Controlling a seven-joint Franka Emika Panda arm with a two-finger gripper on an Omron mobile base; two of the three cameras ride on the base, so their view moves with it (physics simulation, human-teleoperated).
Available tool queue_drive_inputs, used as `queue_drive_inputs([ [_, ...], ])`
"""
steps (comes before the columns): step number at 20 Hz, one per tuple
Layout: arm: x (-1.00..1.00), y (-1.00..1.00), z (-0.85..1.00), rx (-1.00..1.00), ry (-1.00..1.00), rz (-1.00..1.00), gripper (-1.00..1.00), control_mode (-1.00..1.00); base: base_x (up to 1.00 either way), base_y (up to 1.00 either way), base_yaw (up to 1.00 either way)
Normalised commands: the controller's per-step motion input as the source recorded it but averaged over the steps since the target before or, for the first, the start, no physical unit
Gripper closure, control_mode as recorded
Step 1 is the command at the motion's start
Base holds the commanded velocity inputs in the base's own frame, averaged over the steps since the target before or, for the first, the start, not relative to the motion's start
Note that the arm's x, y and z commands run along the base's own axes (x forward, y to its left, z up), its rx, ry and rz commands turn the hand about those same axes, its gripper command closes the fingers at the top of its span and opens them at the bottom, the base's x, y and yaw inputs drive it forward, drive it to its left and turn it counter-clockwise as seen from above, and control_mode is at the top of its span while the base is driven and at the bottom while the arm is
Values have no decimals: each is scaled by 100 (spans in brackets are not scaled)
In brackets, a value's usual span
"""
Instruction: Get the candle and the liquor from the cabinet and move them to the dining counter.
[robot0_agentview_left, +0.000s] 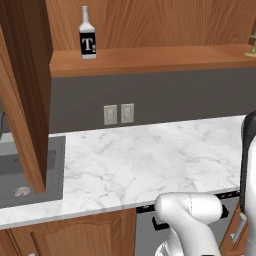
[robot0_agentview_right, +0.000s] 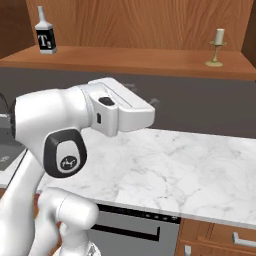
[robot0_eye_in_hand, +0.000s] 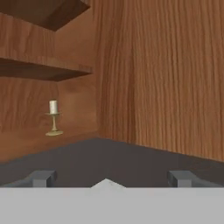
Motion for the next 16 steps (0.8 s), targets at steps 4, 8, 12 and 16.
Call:
queue_drive_inputs([
  [4,-4,74,3,0,6,26,-100,-100,0,0,0],
  [8,-1,67,0,0,5,22,-100,-100,0,0,0],
  [12,0,27,8,0,8,17,-100,-100,0,0,0],
  [16,0,0,15,1,14,5,-100,-100,0,0,0],
])
